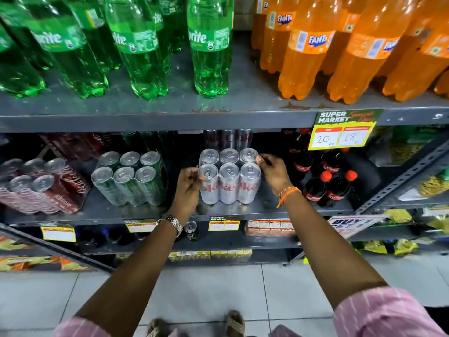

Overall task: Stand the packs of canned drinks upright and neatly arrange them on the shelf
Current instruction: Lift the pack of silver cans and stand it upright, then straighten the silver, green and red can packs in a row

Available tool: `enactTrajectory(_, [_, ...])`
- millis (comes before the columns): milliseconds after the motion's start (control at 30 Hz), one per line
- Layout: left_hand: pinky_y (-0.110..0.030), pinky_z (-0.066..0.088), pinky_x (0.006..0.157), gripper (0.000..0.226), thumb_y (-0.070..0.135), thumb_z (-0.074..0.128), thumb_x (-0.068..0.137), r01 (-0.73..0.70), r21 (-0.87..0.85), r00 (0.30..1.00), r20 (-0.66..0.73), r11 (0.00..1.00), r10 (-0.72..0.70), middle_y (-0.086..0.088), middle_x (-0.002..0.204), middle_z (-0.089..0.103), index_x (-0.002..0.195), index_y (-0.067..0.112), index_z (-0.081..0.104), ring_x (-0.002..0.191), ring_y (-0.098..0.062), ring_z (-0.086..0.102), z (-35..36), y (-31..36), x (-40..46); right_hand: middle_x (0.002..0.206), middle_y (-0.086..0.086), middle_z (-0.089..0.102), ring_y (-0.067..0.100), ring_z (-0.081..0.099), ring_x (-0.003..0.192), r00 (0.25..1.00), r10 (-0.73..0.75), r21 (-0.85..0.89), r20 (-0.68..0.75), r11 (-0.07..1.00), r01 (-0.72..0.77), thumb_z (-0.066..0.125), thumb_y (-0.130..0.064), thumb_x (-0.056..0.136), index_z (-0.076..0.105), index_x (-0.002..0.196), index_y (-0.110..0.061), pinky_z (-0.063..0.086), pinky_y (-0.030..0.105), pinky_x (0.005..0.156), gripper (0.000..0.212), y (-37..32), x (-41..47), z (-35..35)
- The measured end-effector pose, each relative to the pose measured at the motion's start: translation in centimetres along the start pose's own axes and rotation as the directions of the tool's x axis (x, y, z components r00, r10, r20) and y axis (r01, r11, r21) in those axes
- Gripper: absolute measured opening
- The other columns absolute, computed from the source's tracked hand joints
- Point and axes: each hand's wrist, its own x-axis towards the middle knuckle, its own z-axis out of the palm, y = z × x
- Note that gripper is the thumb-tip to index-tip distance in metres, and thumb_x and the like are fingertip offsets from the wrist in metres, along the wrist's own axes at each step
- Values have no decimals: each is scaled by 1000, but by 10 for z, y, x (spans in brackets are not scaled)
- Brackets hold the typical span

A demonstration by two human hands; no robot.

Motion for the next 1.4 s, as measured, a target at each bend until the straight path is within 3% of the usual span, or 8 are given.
enactTrajectory(100, [-25, 53, 88, 43, -4, 66, 81, 61, 19, 998, 33, 998, -61, -2, 110, 59, 115, 10, 45, 96, -7, 60, -4, -5, -3, 110, 6, 73, 16, 64, 102, 999, 44, 166, -22, 985, -40, 66, -26, 93, 71, 109, -11, 51, 46, 107, 23, 6, -24, -3])
enactTrajectory(167, [-32, 53, 95, 63, -13, 71, 76, 127, 36, 989, 72, 991, -129, -4, 119, 56, 124, 11, 38, 106, -15, 59, -3, -8, -4, 111, 7, 72, 17, 63, 105, 997, 79, 271, 8, 959, -79, 68, -27, 89, 70, 111, -8, 49, 42, 106, 29, 19, -45, -3])
enactTrajectory(267, [-39, 51, 99, 78, -2, 83, 66, 173, 144, 977, 99, 974, -188, -5, 123, 57, 123, 20, 35, 114, -20, 59, -1, -21, -2, 121, 16, 71, 21, 65, 110, 990, 93, 197, 108, 974, -113, 76, -8, 84, 62, 123, 0, 50, 42, 108, 42, 37, -64, 5])
enactTrajectory(333, [-41, 54, 95, 78, 17, 89, 59, 140, 279, 981, 94, 950, -173, -2, 121, 65, 120, 27, 41, 111, -19, 64, 1, -28, -2, 118, 14, 73, 20, 69, 107, 989, 103, 91, 109, 989, -113, 87, -9, 71, 63, 118, -9, 55, 41, 102, 53, 37, -68, 13])
enactTrajectory(433, [-32, 52, 91, 73, 20, 89, 61, 140, 317, 986, 40, 938, -160, 5, 114, 67, 122, 22, 50, 106, -16, 65, 8, -26, 0, 105, 2, 76, 17, 72, 96, 998, 57, -73, 21, 996, -56, 92, -25, 63, 65, 102, -21, 60, 35, 89, 47, 32, -66, 22])
enactTrajectory(633, [-20, 47, 86, 71, 19, 87, 64, 85, 347, 995, 28, 934, -101, 4, 115, 70, 126, 20, 52, 104, -13, 65, 11, -26, -4, 115, 1, 73, 21, 68, 110, 999, -40, -255, 10, 966, 42, 83, -40, 69, 63, 114, -21, 57, 44, 97, 52, 41, -63, 18])
enactTrajectory(967, [-34, 56, 90, 68, 22, 86, 64, 53, 369, 997, 31, 928, -69, 0, 116, 71, 123, 20, 53, 104, -16, 67, 12, -30, -17, 115, 7, 74, 22, 69, 108, 995, -96, -248, -28, 965, 86, 87, -28, 73, 65, 114, -13, 57, 41, 96, 48, 37, -83, 13])
enactTrajectory(1400, [-44, 58, 89, 68, 34, 83, 59, 54, 387, 994, 65, 921, -85, 4, 113, 71, 118, 28, 51, 104, -15, 69, 7, -42, -17, 122, 4, 71, 20, 67, 113, 999, -38, -206, 7, 978, 39, 86, -40, 66, 60, 120, -20, 56, 46, 102, 63, 39, -83, 12])
